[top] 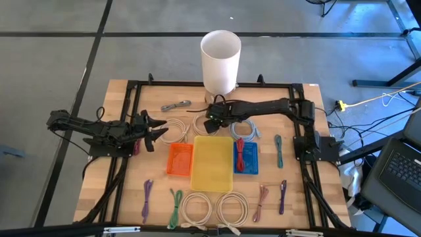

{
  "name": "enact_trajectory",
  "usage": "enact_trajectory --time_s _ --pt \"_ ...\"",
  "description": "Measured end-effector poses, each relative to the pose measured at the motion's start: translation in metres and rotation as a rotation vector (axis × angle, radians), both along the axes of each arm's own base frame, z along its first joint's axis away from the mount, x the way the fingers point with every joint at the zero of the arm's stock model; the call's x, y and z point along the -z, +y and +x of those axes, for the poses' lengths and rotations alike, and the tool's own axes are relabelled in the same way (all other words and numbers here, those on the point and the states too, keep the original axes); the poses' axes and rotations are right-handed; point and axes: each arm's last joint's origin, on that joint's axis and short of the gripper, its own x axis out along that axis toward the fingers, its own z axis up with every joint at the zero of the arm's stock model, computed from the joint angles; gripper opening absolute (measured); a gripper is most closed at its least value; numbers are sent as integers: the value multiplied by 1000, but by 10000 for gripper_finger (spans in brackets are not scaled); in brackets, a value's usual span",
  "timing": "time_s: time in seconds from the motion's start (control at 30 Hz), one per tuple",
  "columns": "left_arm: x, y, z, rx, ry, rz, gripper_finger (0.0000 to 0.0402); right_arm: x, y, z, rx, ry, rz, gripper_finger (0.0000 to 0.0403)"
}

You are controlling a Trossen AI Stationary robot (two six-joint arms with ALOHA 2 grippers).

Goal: Pick & Place USB Port
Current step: Put the large brown charger cable into the yellow bin

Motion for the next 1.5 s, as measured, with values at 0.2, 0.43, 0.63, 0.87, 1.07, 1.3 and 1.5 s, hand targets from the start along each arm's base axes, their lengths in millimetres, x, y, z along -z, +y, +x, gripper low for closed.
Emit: enact_trajectory --time_s 0.2,0.43,0.63,0.87,1.07,1.3,1.5 --pt "0 0 0 17 1 0 171 22 -1 4 -5 40 1 220" --pt "0 0 0 16 1 1 171 25 -1 4 -15 67 -27 119" --pt "0 0 0 16 2 1 171 23 -3 6 -36 43 -64 75" --pt "0 0 0 15 2 1 171 22 -3 7 -30 40 -112 75" --pt "0 0 0 15 2 1 171 14 -2 12 -63 26 -145 75" --pt "0 0 0 15 2 1 171 -26 9 33 -121 -19 -240 75" --pt "0 0 0 15 3 2 171 -72 42 43 -186 -1 -350 75"
